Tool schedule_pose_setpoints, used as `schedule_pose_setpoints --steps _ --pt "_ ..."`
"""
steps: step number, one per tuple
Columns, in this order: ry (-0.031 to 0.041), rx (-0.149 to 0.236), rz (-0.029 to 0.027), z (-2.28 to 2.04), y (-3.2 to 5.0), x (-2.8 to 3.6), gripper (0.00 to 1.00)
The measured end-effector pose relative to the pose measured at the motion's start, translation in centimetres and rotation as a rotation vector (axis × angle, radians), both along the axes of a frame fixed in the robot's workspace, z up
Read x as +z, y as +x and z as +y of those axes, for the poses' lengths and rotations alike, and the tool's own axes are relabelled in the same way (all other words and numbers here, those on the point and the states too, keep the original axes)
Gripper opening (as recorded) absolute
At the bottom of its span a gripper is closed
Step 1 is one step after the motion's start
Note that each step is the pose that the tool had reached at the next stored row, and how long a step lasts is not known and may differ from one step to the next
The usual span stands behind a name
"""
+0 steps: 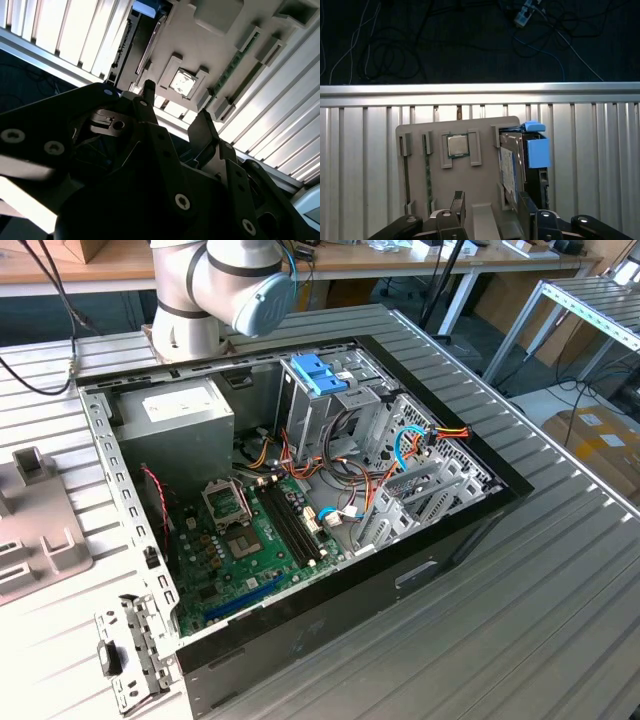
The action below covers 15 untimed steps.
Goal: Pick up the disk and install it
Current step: 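Pick up the disk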
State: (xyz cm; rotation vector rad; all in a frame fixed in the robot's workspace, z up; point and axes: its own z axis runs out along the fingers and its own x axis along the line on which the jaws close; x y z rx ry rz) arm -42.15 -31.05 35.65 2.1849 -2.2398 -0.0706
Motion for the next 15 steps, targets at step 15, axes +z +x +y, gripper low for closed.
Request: schedule_pose_setpoints --steps 15 --pt "0.0 0.0 -0.0001 0.84 -0.19 -0.06 0.54"
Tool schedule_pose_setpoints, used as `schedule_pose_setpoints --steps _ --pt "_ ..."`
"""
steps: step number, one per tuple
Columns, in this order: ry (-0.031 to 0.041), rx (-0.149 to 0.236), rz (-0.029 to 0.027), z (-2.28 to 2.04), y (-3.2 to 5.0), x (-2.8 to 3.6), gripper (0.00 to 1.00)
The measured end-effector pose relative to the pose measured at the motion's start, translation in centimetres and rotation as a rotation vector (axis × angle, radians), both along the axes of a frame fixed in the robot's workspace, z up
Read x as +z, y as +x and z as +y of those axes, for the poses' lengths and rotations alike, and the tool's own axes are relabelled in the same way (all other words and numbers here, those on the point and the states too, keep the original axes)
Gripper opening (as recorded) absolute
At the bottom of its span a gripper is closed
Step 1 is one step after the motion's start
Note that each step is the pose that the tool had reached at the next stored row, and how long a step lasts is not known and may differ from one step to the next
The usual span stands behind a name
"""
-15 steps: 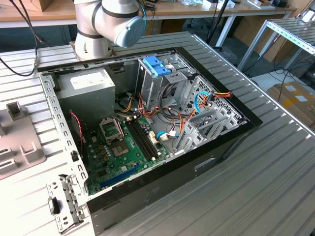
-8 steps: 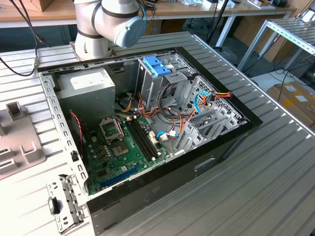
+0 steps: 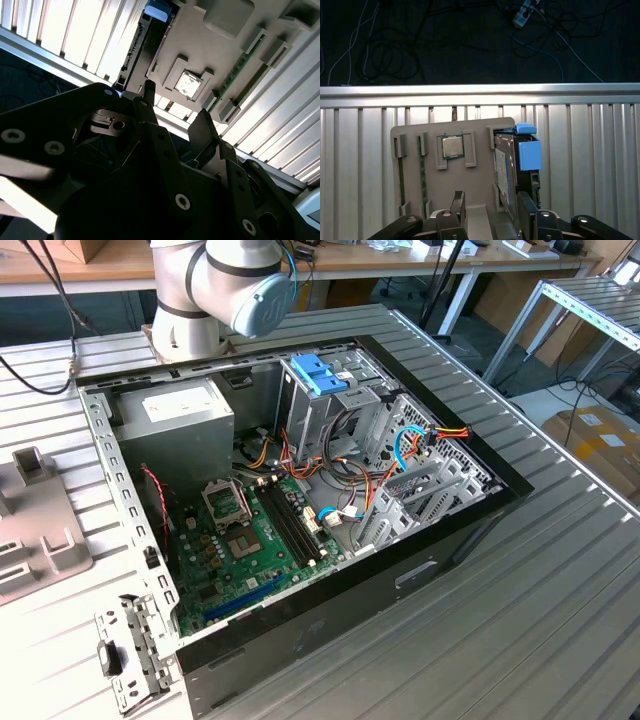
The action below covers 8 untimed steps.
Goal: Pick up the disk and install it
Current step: 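Pick up the disk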
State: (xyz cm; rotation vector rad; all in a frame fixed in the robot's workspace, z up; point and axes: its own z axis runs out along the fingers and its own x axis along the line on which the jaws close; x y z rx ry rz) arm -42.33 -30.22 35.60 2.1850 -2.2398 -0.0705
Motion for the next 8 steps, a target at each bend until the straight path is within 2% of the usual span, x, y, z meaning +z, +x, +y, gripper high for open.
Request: schedule_pose_setpoints --steps 8 --pt "0.0 0.0 0.0 0.46 -0.19 -0.03 0.54"
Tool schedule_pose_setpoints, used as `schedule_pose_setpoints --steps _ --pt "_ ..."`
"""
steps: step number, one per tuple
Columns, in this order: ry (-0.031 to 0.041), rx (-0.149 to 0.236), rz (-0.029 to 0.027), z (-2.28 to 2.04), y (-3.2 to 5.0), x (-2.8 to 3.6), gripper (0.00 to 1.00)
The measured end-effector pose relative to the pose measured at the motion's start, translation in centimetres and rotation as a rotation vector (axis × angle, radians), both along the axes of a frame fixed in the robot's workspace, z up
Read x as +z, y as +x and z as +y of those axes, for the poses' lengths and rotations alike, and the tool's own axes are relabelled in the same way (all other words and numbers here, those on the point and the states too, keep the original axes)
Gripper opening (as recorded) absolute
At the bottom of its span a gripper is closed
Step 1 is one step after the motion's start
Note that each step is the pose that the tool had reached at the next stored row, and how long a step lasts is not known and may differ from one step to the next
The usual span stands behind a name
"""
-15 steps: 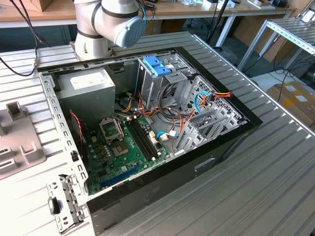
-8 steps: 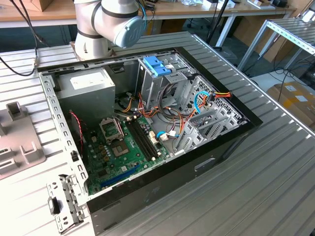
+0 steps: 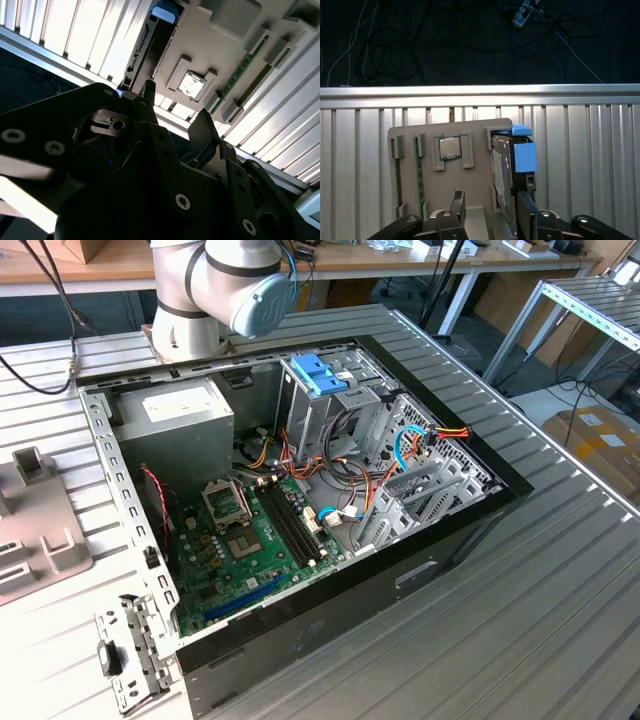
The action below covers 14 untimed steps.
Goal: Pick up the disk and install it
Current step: 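Pick up the disk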
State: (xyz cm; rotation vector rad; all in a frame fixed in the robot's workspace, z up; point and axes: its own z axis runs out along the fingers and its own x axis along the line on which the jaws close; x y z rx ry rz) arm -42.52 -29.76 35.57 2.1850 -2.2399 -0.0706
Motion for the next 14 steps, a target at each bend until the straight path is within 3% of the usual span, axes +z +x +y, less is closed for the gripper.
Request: schedule_pose_setpoints --steps 3,9,14 --pt "-0.0001 0.0 0.0001 0.21 -0.08 0.0 0.54" --pt "-0.0001 0.001 0.0001 1.09 -0.55 -0.08 0.54" --pt "0.0 0.031 0.0001 1.67 -0.74 -0.21 0.54"
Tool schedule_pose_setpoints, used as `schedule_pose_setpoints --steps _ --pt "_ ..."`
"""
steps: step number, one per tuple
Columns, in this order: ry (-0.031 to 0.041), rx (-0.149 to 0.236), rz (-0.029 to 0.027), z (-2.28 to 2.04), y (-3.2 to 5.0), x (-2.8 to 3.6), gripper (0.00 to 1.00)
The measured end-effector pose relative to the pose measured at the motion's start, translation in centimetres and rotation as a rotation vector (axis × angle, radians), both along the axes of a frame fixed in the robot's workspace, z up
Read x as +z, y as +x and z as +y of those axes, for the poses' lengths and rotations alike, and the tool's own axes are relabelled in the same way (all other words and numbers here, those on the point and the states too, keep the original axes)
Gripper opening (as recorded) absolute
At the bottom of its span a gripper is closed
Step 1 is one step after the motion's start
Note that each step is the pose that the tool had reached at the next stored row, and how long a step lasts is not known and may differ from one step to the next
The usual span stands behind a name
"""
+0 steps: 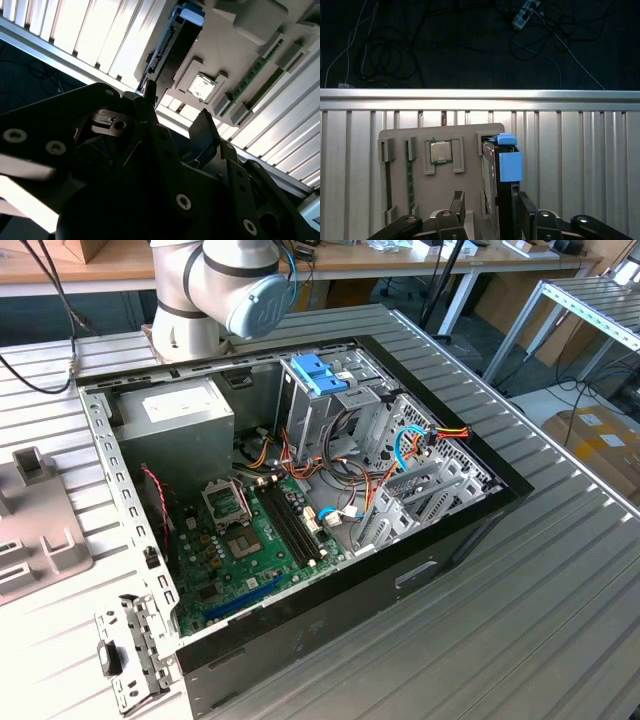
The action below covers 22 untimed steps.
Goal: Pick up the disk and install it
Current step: 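Pick up the disk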
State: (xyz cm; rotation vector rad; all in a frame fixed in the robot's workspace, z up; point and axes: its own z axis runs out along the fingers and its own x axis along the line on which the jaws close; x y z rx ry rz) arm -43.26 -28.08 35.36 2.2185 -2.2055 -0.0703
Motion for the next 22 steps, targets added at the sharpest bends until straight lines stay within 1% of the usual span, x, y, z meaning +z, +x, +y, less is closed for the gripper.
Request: schedule_pose_setpoints --steps 1,3,7,9,12,16,19,22 --pt "0.0 0.003 0.0 0.28 -0.03 -0.04 0.54" --pt "0.0007 0.005 -0.0003 0.67 -0.17 -0.15 0.54" --pt "0.0021 0.008 0.0 1.07 -0.8 -0.41 0.54" --pt "0.0022 0.02 -0.0001 1.11 -1.03 -0.61 0.54" --pt "0.0034 0.029 -0.0001 1.12 -1.34 -0.97 0.54" --pt "0.0042 0.03 -0.0001 1.22 -1.51 -1.37 0.54" --pt "0.0049 0.03 -0.0001 1.48 -1.72 -1.72 0.54" --pt "0.0049 0.031 -0.0001 1.49 -2.08 -2.05 0.54"
